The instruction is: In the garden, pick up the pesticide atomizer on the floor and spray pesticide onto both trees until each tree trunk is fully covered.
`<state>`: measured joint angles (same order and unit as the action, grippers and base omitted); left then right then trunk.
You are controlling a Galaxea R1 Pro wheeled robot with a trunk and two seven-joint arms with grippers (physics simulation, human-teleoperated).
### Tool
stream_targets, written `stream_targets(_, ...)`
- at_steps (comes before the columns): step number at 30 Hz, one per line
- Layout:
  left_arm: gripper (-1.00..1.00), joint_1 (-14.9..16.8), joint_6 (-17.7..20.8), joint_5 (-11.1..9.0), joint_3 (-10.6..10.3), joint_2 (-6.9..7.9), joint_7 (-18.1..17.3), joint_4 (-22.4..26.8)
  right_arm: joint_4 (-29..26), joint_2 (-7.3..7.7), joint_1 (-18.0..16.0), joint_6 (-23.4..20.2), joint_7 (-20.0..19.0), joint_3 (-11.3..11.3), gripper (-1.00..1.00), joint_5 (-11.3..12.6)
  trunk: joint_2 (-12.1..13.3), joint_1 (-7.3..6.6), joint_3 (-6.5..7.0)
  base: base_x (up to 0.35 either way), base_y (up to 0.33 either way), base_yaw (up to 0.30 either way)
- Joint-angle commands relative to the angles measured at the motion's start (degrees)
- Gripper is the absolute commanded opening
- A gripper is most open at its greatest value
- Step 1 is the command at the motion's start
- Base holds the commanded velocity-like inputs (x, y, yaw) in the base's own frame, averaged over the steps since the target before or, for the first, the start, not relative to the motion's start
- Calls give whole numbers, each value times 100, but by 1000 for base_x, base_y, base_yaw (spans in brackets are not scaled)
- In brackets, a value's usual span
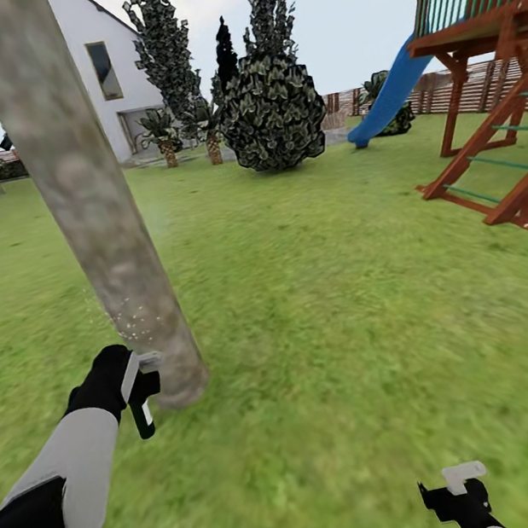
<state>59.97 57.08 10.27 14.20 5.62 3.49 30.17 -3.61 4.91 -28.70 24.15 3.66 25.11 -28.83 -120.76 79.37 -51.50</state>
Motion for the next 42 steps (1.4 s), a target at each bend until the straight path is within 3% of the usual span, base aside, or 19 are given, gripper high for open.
stream_targets(1,-100,2,17,10,23,-7,19,0,9,1,-4,19,31,29,100,-61,-2,0,-5,127,-271,256)
stream_targets(13,-100,-2,14,64,21,40,17,-7,1,1,-4,28,35,29,100,-61,-2,0,-5,89,-269,263)
stream_targets(33,-100,-2,14,71,-5,45,20,5,1,3,-4,28,29,29,100,-61,-2,0,-5,1,-276,9)
stream_targets(40,-100,-16,56,74,5,200,38,5,12,1,-4,21,34,29,100,-68,-2,0,-5,73,-135,188)
stream_targets(42,-100,-178,48,65,-1,205,38,-26,12,1,-4,22,36,28,100,-69,-2,0,-5,5,-7,274)
